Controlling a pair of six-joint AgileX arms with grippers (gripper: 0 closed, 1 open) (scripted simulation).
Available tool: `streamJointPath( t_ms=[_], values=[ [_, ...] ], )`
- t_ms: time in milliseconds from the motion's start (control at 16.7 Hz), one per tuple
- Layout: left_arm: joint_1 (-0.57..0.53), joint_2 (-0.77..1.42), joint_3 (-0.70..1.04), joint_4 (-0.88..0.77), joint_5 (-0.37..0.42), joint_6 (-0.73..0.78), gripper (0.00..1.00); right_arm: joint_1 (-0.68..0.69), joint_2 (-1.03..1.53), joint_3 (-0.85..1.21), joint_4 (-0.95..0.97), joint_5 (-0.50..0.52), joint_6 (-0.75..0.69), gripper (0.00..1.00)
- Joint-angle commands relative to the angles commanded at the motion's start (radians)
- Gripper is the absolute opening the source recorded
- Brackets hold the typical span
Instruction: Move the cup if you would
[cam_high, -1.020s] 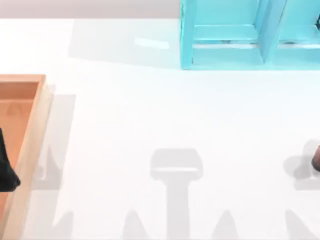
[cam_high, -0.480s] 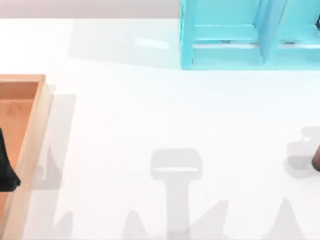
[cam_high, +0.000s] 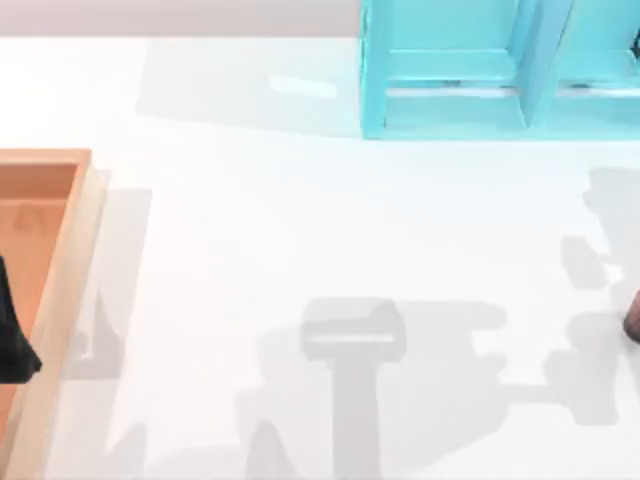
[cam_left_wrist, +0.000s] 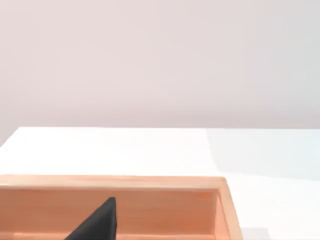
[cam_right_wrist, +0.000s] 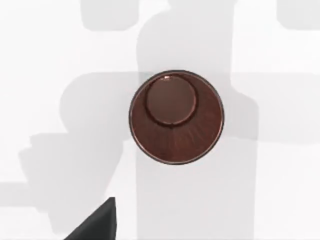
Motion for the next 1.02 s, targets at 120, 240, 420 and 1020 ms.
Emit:
streamJointPath(
  t_ms=[120, 240, 420, 1020],
  values=[
    [0.000, 0.000, 0.000, 0.000, 0.000, 0.000, 1.00, -0.001, 0.124, 0.108, -0.092, -0.002, 0.000, 1.00],
    [0.000, 0.000, 0.000, 0.000, 0.000, 0.000, 1.00, -0.002, 0.206, 0.188, -0.157, -0.004, 0.001, 1.00],
    [0.000, 0.000, 0.000, 0.000, 0.000, 0.000, 1.00, -0.002, 0.253, 0.242, -0.200, -0.007, 0.001, 1.00],
    [0.000, 0.000, 0.000, 0.000, 0.000, 0.000, 1.00, 0.000, 0.290, 0.112, -0.031, -0.006, 0.005, 1.00]
  ],
)
